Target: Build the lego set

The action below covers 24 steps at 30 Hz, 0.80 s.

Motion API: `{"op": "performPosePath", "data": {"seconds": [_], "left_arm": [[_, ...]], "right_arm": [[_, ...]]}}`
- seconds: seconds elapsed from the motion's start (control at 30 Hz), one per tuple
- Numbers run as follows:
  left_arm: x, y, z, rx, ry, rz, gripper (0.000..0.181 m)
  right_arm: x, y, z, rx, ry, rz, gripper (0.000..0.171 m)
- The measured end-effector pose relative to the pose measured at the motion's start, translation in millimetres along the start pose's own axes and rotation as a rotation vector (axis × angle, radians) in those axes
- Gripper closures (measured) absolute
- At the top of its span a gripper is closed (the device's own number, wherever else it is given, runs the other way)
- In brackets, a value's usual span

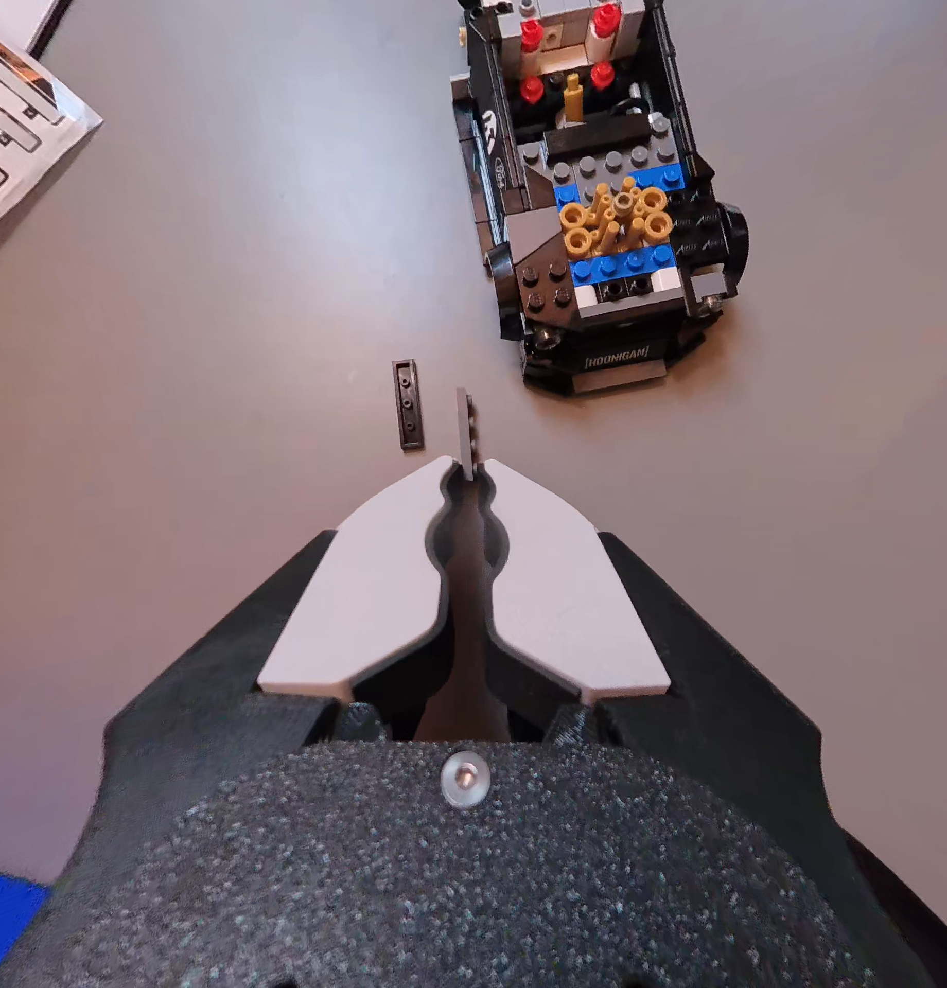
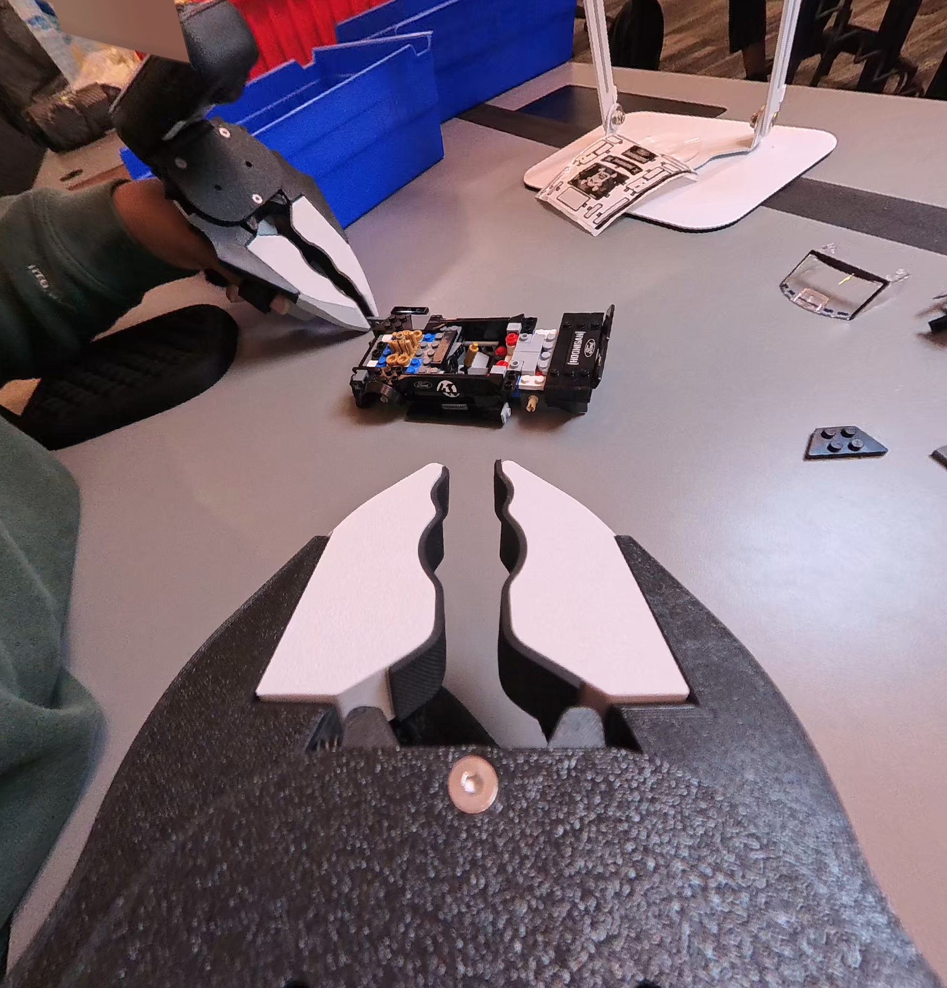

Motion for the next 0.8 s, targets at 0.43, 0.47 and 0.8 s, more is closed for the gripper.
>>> {"op": "performPosePath", "data": {"seconds": [0.43,0.47,0.8], "left_arm": [[9.0,-13.2,24.7,0.157,-0.004,0.045,0.171],[8.6,-13.9,25.5,0.176,-0.016,0.048,0.164],[-29.0,-108.9,18.2,0.071,-0.045,0.454,0.160]], "right_arm": [[-4.3,5.7,-2.7,-0.012,-0.023,0.003,0.155],[-4.8,5.8,-3.4,-0.014,-0.025,0.004,0.155],[-5.7,-1.5,-1.1,0.061,-0.032,0.032,0.155]]}}
Point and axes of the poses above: each gripper's, where its closed fingertips meet, y out along the fingers, x out of its underside, z = x × y across the jaws, the point moved 7 cm from there along -y, back along the fingers, and after that the axes turned 11 degrees about -y, right-handed, at the moved point
